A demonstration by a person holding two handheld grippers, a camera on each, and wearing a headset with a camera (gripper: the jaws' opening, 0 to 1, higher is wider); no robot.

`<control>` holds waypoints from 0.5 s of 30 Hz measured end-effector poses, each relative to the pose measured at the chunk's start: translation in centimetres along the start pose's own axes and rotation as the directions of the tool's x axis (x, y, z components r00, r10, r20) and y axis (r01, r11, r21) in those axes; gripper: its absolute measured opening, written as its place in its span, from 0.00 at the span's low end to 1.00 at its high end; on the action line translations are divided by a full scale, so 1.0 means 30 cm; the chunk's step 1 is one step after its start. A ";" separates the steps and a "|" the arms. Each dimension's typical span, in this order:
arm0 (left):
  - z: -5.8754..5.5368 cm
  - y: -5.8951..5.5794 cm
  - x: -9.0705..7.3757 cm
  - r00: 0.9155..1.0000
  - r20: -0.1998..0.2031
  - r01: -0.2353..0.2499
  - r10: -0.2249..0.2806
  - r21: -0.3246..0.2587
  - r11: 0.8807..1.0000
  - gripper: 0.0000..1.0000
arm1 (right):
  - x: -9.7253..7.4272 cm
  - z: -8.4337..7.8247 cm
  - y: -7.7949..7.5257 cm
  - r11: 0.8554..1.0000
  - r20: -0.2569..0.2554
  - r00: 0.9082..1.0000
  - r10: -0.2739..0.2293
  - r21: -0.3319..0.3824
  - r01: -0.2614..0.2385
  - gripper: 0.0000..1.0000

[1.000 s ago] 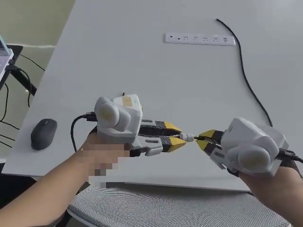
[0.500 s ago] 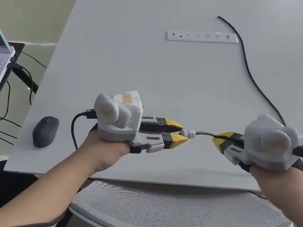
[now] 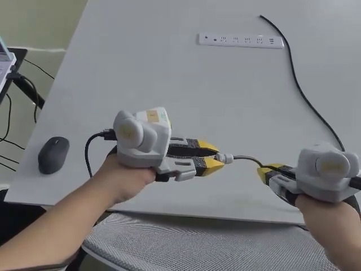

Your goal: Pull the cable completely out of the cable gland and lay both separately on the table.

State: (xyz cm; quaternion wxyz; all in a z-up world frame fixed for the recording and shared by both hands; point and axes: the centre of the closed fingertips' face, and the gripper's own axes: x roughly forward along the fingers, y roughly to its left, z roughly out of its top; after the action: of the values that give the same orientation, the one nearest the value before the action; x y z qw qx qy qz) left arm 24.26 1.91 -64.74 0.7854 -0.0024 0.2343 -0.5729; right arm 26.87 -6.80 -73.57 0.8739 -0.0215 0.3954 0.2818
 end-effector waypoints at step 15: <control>0.000 0.013 -0.004 1.000 0.001 -0.003 0.003 -0.004 1.000 0.15 | -0.006 0.001 0.000 1.000 0.015 1.000 0.023 -0.017 -0.022 0.00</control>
State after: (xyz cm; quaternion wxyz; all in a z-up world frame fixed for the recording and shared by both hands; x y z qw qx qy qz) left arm 24.59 2.16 -64.81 0.7865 -0.0039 0.2351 -0.5711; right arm 26.81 -6.88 -73.43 0.8735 -0.0221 0.3867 0.2949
